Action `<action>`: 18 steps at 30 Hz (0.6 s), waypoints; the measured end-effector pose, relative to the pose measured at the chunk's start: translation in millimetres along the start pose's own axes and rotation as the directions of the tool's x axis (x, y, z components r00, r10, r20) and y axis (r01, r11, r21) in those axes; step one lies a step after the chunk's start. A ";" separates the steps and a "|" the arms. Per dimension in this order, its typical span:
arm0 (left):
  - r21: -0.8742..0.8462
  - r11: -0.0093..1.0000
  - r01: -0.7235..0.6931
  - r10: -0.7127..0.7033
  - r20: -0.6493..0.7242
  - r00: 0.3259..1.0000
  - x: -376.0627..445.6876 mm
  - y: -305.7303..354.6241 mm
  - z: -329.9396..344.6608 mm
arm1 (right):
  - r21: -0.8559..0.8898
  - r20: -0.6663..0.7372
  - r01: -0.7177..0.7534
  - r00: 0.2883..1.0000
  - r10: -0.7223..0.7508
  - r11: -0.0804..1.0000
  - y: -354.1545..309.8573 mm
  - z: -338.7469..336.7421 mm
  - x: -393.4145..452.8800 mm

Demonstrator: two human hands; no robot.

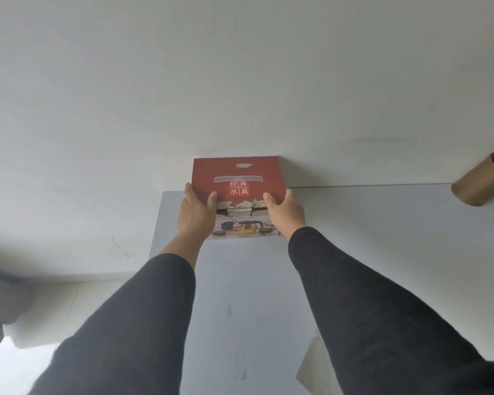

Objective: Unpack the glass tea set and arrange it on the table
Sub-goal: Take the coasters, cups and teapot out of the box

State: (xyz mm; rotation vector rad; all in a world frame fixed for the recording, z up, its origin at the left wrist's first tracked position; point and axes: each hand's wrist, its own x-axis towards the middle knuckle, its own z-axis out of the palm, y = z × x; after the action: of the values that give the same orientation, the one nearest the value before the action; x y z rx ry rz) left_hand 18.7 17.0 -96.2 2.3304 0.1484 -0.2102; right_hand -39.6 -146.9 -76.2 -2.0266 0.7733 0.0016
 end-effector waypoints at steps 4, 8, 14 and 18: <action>0.011 1.000 0.007 -0.007 0.004 1.000 -5.4 0.5 -1.5 | 0.011 0.001 -0.024 1.000 0.024 1.000 0.5 1.4 -3.3; 0.027 1.000 0.011 -0.011 0.007 1.000 -21.2 -5.0 -2.8 | 0.030 0.006 -0.038 0.999 0.037 0.999 6.2 -2.3 -18.8; 0.027 0.999 0.024 -0.024 -0.013 1.000 -61.4 -18.5 -1.8 | 0.024 0.027 -0.037 0.999 0.036 0.999 23.4 -10.2 -56.5; -0.006 1.000 0.021 -0.021 -0.004 1.000 -81.9 -25.7 -3.2 | -0.001 0.066 -0.021 0.998 0.021 1.000 34.2 -17.7 -74.5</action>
State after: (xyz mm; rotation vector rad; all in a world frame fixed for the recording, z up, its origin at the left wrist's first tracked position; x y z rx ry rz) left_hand -65.6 33.6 -95.9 2.3243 0.1751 -0.2157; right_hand -122.3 -134.3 -70.6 -2.0077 0.7529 0.0807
